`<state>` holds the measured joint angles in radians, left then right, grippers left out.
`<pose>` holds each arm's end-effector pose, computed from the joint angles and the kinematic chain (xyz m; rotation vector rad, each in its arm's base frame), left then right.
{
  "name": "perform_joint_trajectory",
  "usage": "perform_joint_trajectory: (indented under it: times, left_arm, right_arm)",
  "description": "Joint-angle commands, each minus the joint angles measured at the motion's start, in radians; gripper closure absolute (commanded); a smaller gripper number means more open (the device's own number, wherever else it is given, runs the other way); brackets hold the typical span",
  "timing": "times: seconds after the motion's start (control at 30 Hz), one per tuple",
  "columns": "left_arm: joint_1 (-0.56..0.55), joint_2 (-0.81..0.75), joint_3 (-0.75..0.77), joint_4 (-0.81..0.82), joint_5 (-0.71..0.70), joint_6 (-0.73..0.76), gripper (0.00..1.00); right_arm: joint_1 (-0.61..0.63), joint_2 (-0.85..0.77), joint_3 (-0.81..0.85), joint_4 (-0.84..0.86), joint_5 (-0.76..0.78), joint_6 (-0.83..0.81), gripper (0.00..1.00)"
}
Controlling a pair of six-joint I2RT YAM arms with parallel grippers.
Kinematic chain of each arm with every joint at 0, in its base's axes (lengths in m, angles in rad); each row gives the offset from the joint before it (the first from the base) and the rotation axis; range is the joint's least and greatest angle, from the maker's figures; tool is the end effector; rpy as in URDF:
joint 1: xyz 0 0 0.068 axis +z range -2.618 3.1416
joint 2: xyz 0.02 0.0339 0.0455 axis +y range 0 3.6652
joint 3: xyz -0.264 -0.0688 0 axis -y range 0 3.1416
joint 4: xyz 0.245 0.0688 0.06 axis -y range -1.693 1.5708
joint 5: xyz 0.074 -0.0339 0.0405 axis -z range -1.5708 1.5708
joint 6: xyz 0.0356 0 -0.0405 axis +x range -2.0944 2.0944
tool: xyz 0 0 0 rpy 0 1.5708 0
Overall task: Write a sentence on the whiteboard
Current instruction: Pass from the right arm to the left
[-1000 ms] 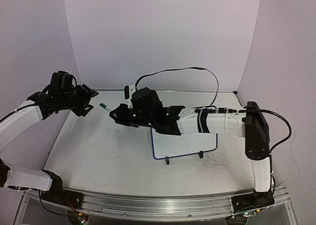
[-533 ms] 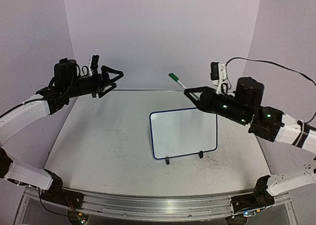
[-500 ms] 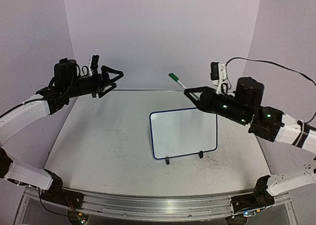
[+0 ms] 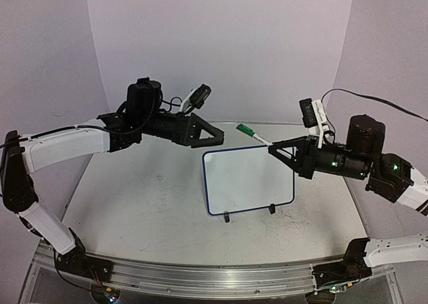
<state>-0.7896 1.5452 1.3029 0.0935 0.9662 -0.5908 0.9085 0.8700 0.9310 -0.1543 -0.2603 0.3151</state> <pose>0.2318 -0.2753 0.3629 1.0176 1.7620 -1.7669 0.1149 0.1622 0.3800 -0.7231 1.6397 1.1215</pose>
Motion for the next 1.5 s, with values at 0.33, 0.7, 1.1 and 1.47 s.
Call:
perform_joint_trajectory:
  times: [0.33, 0.7, 1.1, 1.47]
  left_arm:
    - [-0.057, 0.022, 0.09, 0.05, 0.182, 0.049, 0.17]
    - [-0.077, 0.065, 0.097, 0.051, 0.216, 0.037, 0.47]
    - [-0.088, 0.074, 0.089, 0.05, 0.25, 0.049, 0.79]
    - [-0.069, 0.061, 0.097, 0.042, 0.166, 0.089, 1.0]
  right_arm:
    - [0.001, 0.129, 0.096, -0.043, -0.211, -0.106, 1.0]
    - [0.001, 0.135, 0.099, -0.043, -0.206, -0.111, 1.0]
    - [0.001, 0.118, 0.086, -0.044, -0.202, -0.103, 1.0]
    - [0.001, 0.144, 0.115, -0.067, -0.007, -0.002, 0.77]
